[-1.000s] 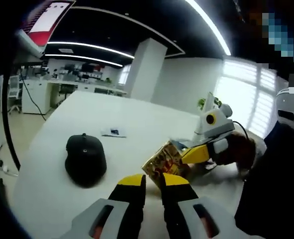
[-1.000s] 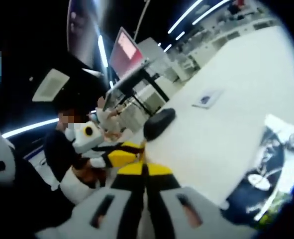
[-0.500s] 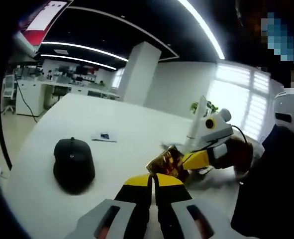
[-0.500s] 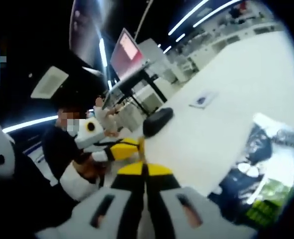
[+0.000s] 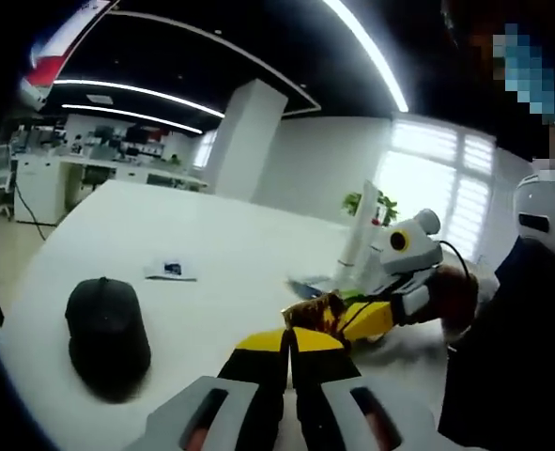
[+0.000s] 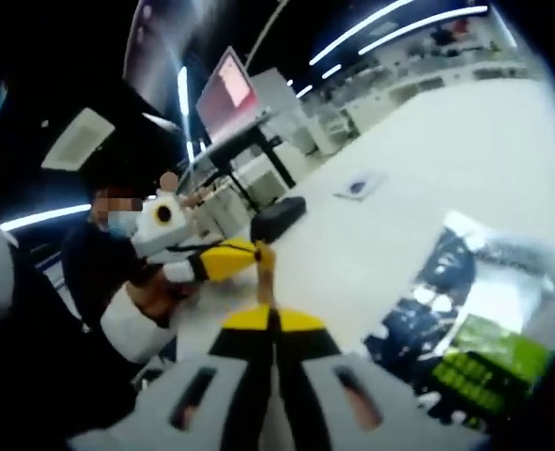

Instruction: Arrange the skincare products in the storage area until every visible bottle or jar stands upright without overlapping.

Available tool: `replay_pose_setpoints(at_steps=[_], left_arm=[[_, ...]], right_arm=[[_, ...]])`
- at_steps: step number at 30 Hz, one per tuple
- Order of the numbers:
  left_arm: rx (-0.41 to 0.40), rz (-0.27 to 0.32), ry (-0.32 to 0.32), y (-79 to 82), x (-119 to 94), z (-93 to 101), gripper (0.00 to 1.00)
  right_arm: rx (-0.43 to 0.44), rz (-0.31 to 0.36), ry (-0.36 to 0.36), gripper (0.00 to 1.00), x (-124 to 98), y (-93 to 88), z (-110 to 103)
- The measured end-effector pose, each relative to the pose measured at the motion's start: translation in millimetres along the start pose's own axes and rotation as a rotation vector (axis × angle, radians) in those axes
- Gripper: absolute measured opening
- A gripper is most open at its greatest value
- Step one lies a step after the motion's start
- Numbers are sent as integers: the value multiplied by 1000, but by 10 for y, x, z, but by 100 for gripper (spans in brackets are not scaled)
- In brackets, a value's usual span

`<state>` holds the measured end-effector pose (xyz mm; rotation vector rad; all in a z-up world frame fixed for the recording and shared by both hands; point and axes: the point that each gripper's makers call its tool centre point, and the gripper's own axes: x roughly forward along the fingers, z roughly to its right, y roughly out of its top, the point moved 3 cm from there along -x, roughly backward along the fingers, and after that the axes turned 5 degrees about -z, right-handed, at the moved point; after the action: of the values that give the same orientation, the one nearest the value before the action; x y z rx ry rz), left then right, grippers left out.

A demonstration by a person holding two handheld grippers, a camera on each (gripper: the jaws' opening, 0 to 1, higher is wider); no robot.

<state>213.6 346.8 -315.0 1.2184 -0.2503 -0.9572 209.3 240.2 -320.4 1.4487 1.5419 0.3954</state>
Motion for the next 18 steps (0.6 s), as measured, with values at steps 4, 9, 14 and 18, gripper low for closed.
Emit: replay_pose_setpoints(at_steps=[4,9,14,18], left_arm=[[7,-18,-29,24,106,41,0],[24,-38,-51,37,218,86,0],[27,-53,-68,21,276,123,0],[23,-63,-66,9,305,123,0]], right_arm=[[2,12,-40,0,-99,-10,76],[-1,6,-74,0,-161,-35,143],[-13,-2,-102,0,-204,-72,184],[-26,-6,-104,0,-211,-94,194]])
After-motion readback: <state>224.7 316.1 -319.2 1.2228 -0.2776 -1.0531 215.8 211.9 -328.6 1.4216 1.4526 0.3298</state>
